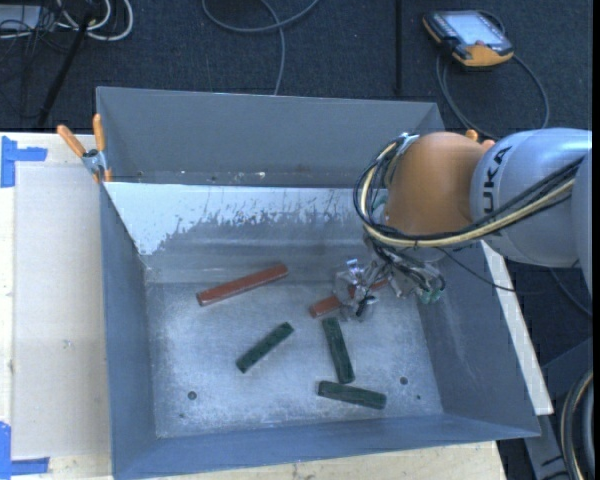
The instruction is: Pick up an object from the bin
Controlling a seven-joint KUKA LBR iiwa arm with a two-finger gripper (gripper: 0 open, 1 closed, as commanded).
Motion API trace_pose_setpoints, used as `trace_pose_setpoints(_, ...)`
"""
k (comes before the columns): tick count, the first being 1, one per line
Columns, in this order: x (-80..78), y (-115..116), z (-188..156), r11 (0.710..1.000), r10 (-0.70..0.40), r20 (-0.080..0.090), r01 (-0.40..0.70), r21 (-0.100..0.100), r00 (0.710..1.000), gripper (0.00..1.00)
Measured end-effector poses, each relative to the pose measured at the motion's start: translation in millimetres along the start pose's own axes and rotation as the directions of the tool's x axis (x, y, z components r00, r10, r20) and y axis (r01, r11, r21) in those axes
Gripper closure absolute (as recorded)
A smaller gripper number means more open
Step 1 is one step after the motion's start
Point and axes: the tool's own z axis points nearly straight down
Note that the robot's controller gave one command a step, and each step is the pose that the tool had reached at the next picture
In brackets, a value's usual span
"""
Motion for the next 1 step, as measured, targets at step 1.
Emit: trace_pose_setpoints(1,2.7,-0.4,2.9,1.0,0.001,-0.008,-0.001,-0.001,1.0,0.0)
